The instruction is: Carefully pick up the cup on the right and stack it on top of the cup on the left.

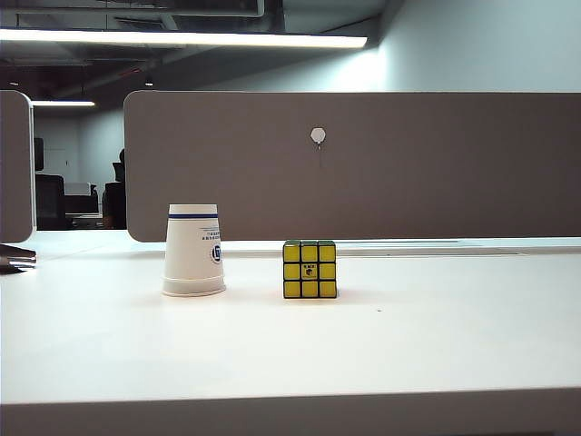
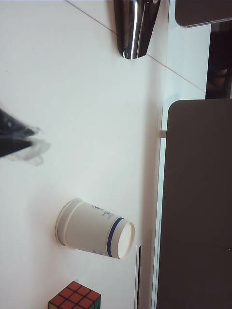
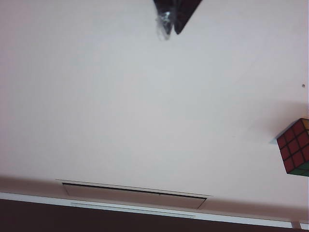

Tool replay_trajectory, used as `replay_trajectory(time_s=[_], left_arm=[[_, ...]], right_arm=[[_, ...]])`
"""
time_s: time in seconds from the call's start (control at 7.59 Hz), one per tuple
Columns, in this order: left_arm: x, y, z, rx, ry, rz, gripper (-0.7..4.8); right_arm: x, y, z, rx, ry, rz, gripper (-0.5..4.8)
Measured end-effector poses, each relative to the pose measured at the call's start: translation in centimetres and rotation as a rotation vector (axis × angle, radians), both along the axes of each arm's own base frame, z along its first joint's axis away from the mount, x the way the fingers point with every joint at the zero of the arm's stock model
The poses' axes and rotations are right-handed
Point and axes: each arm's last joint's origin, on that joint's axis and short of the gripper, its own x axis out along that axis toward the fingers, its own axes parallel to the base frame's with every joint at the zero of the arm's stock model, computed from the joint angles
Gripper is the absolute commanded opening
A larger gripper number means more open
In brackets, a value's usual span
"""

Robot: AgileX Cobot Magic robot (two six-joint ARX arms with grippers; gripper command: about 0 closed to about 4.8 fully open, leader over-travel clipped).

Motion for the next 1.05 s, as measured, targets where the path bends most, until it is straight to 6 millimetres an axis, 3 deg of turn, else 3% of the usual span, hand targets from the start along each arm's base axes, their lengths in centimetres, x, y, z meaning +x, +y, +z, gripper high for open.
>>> replay_trajectory(time_s=[1.05], left_arm=[[0.00, 0.00, 0.00, 0.000, 0.000, 0.000, -0.06]], right_arm=[[0.10, -0.28, 0.03, -0.098, -0.023, -0.015, 0.00]])
